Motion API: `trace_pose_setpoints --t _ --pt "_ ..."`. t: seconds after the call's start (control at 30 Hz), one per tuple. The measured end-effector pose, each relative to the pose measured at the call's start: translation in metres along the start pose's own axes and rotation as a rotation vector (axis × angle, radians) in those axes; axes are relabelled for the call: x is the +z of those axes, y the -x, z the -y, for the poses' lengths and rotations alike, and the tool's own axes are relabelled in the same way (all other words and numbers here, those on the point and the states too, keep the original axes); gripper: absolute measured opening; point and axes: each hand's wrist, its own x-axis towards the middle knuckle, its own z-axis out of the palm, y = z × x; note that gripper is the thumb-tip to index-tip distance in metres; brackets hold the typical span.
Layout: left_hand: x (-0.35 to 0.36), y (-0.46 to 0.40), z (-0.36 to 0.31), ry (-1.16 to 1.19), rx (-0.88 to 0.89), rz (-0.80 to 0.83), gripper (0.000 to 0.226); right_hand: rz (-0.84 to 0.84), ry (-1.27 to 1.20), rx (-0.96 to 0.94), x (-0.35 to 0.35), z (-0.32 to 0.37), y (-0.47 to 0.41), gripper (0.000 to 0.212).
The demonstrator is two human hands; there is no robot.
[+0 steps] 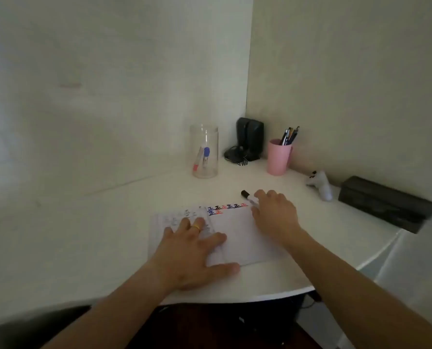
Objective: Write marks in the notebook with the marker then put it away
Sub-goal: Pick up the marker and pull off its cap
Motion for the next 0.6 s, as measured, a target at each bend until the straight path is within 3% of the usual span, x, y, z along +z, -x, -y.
trace_pose_setpoints --t 0.07,0.2,0.33,0.43,0.53,0.6 --pt "-0.005 -0.014 0.013 0.055 0.037 0.058 0.079 0.016 0.0 0.003 0.009 -0.002 -0.014 0.032" --pt "-0.01 -0.056 0.046 0.144 0.068 0.01 0.062 -0.04 -0.03 0.006 0.021 0.003 -0.038 0.027" --pt "-0.005 -0.11 0.074 0.241 -0.019 -0.193 0.044 -0.225 -0.173 -0.086 0.019 0.023 -0.066 0.022" --pt "0.001 -0.142 0.088 0.267 -0.078 -0.384 0.043 -0.28 -0.397 -0.167 0.016 0.037 -0.083 0.019" --pt "0.007 -0.152 0.095 0.326 -0.078 -0.615 0.056 -0.243 -0.78 -0.094 0.017 0.043 -0.089 0.017" --pt "0.013 -0.151 0.096 0.308 -0.032 -0.673 0.062 -0.205 -1.019 -0.044 0.023 0.043 -0.084 0.018"
